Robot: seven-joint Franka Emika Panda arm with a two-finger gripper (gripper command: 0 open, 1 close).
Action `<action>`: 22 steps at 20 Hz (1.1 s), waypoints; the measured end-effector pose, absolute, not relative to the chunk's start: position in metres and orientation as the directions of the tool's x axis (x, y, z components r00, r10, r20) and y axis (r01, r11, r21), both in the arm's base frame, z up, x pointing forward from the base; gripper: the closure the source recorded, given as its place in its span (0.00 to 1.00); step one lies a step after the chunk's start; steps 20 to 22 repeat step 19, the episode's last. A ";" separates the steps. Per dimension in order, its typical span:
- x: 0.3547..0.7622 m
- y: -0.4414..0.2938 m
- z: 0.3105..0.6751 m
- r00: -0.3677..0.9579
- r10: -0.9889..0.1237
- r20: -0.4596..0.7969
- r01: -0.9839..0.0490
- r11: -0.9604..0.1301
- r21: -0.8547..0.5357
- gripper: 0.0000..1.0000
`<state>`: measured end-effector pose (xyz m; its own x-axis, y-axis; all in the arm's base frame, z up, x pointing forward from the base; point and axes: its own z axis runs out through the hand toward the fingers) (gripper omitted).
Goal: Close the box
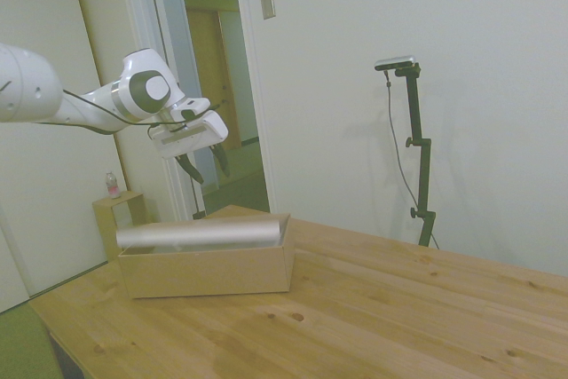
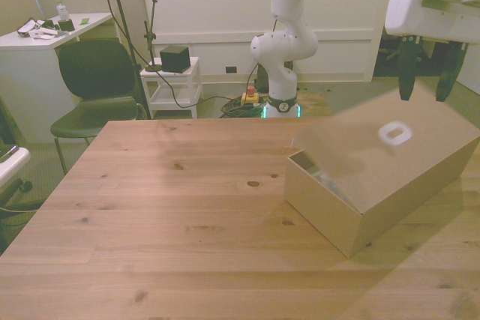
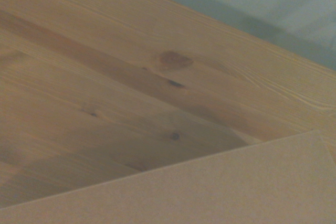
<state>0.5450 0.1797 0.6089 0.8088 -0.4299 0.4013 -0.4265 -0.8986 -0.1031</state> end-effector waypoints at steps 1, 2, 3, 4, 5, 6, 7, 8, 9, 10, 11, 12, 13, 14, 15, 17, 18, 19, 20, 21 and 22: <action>0.533 0.184 0.618 0.802 -0.436 0.408 -0.425 -0.897 -0.122 0.00; 0.520 0.189 0.628 0.797 -0.441 0.413 -0.422 -0.895 -0.141 0.00; 0.510 0.193 0.635 0.794 -0.443 0.416 -0.419 -0.895 -0.153 0.00; 0.502 0.197 0.639 0.792 -0.447 0.415 -0.419 -0.893 -0.163 0.00; 0.495 0.200 0.638 0.793 -0.456 0.403 -0.425 -0.889 -0.171 0.00; 0.491 0.201 0.635 0.795 -0.470 0.383 -0.434 -0.883 -0.180 0.00; 0.489 0.201 0.629 0.796 -0.484 0.364 -0.447 -0.875 -0.185 0.00; 0.488 0.199 0.623 0.797 -0.497 0.344 -0.460 -0.868 -0.189 0.00; 0.487 0.196 0.617 0.796 -0.508 0.329 -0.472 -0.861 -0.189 0.00; 0.485 0.191 0.611 0.794 -0.521 0.314 -0.485 -0.854 -0.190 0.00; 0.483 0.187 0.607 0.788 -0.535 0.304 -0.499 -0.845 -0.193 0.00; 0.479 0.182 0.605 0.779 -0.552 0.297 -0.516 -0.834 -0.196 0.00; 0.475 0.178 0.606 0.771 -0.565 0.294 -0.528 -0.825 -0.201 0.00; 0.470 0.175 0.607 0.763 -0.578 0.291 -0.539 -0.816 -0.208 0.00; 0.465 0.172 0.611 0.755 -0.592 0.283 -0.549 -0.806 -0.222 0.00; 0.460 0.167 0.615 0.743 -0.611 0.272 -0.563 -0.791 -0.238 0.00; 0.460 0.164 0.615 0.739 -0.619 0.264 -0.570 -0.784 -0.245 0.00; 0.460 0.162 0.615 0.736 -0.625 0.258 -0.575 -0.780 -0.248 0.00; 0.460 0.162 0.615 0.736 -0.625 0.258 -0.575 -0.780 -0.248 0.00; 0.460 0.162 0.615 0.736 -0.625 0.258 -0.575 -0.780 -0.248 0.00; 0.460 0.162 0.615 0.736 -0.625 0.258 -0.575 -0.780 -0.248 0.00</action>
